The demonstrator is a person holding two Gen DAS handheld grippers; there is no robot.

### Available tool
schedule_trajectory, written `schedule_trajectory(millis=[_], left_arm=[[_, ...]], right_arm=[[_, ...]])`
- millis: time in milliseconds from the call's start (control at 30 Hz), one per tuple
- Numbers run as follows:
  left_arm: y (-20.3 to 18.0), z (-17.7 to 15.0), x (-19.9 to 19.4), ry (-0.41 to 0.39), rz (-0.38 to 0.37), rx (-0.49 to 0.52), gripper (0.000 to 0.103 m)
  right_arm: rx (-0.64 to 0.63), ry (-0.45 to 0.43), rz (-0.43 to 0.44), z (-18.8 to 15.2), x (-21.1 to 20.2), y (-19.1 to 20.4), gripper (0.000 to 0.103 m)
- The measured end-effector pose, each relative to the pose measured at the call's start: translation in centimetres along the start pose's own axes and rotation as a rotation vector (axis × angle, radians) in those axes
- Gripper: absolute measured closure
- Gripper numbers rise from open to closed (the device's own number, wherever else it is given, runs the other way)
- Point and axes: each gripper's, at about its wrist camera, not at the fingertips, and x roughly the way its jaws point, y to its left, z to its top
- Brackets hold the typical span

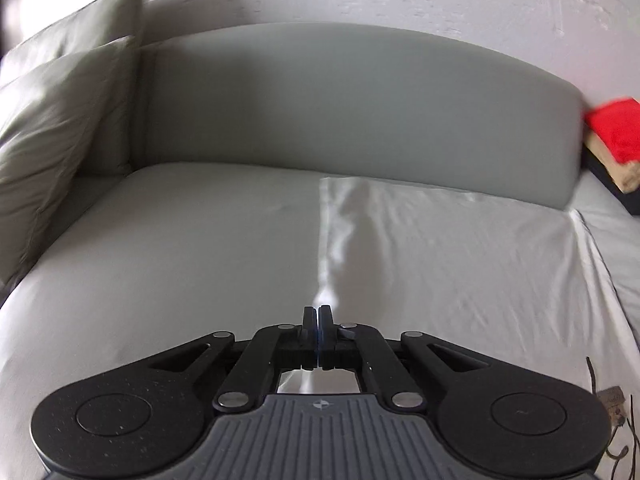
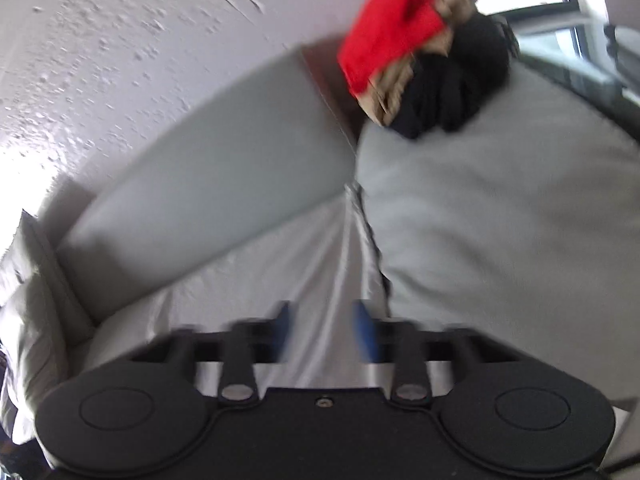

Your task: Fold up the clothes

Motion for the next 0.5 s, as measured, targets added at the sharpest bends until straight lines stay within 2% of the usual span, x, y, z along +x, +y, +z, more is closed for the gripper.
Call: schedule_trajectory(millis=[67, 200, 267, 333, 367, 400, 433, 467, 500], left_arm=[[-1.0, 0.1, 1.2, 0.039, -0.027, 0.010, 0.103], [-3.3, -0.3, 3.9, 0.160, -0.045, 0.037, 0.103], [-4.1, -0.6, 5.0, 0.205, -0.029, 0.058, 0.102], [-3.9, -1.2, 6.7, 0.271, 0.029, 0.075, 0.098], [-4.1, -1.5, 7.0, 0.274, 0.090, 0.110, 0.097], [-4.3, -1.7, 7.3, 0.275, 0.153, 0.147, 0.093], [-4.5, -2.0, 7.2, 0.265, 0.239, 0.196, 0.093], [-4.8, -2.3, 7.1, 0.254, 0.327, 0.246, 0.093], [-4.6, -2.5, 6.9, 0.250, 0.345, 0.261, 0.093]], right_arm=[[-0.026, 0.016, -0.010, -0.5, 1.9, -0.6, 0.096], [-0.064, 0.169, 0.030, -1.7, 6.1, -0.1, 0.095], [-0.116, 0.231, 0.005, -2.3, 7.6, 0.6, 0.094], [-0.172, 0.285, -0.079, -3.1, 8.8, 1.0, 0.097], [-0.211, 0.283, -0.131, -3.4, 8.9, 1.2, 0.102], [-0.254, 0.273, -0.182, -3.6, 9.0, 1.5, 0.103], [-0.354, 0.240, -0.296, -4.0, 8.8, 2.1, 0.103], [-0.423, 0.223, -0.359, -4.4, 8.7, 2.3, 0.103], [-0.482, 0.211, -0.407, -4.8, 8.5, 2.5, 0.103]])
